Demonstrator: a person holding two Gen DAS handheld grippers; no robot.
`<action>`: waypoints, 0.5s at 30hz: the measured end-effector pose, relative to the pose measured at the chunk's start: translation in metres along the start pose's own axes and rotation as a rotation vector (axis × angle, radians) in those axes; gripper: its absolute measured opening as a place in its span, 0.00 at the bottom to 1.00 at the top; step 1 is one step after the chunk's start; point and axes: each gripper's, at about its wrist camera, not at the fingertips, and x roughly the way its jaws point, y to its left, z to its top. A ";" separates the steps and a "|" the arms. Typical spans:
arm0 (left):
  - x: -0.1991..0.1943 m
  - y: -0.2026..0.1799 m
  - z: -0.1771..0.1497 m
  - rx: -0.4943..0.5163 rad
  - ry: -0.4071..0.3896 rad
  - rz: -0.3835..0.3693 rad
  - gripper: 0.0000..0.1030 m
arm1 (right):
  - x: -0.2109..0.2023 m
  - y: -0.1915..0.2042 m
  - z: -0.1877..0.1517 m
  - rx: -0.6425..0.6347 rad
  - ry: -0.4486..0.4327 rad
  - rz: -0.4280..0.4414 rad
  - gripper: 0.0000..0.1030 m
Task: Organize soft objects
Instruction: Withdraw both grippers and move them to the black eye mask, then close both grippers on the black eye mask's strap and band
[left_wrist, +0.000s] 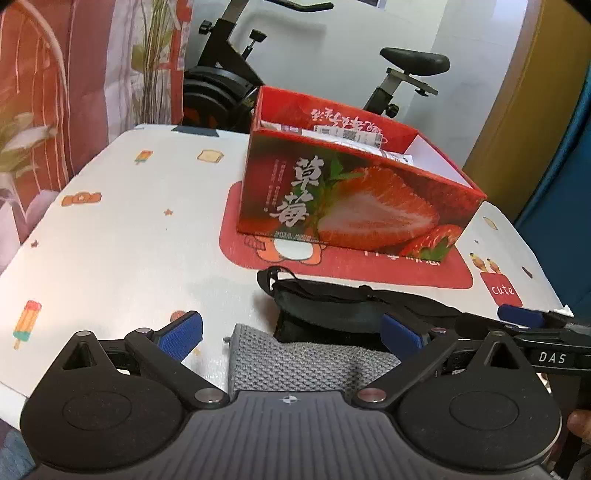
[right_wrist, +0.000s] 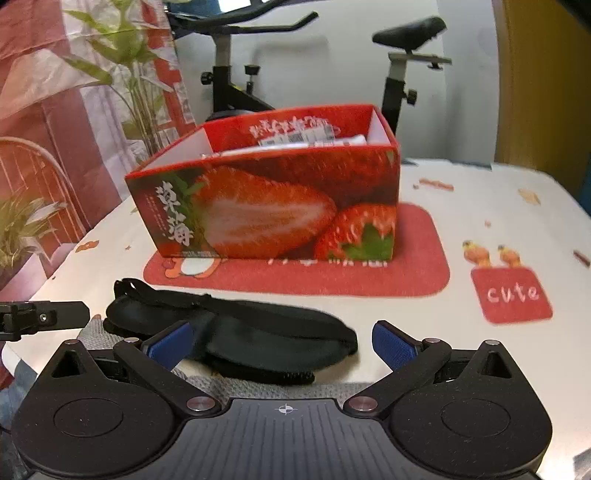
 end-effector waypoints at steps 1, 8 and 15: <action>0.001 0.001 -0.001 -0.003 0.002 0.003 1.00 | 0.001 -0.002 -0.002 0.012 0.005 0.004 1.00; 0.003 0.004 -0.005 -0.023 -0.002 0.031 1.00 | 0.012 -0.017 -0.012 0.062 0.032 -0.017 1.00; 0.006 0.002 -0.006 -0.013 -0.003 0.045 1.00 | 0.017 -0.024 -0.018 0.103 0.031 -0.010 0.97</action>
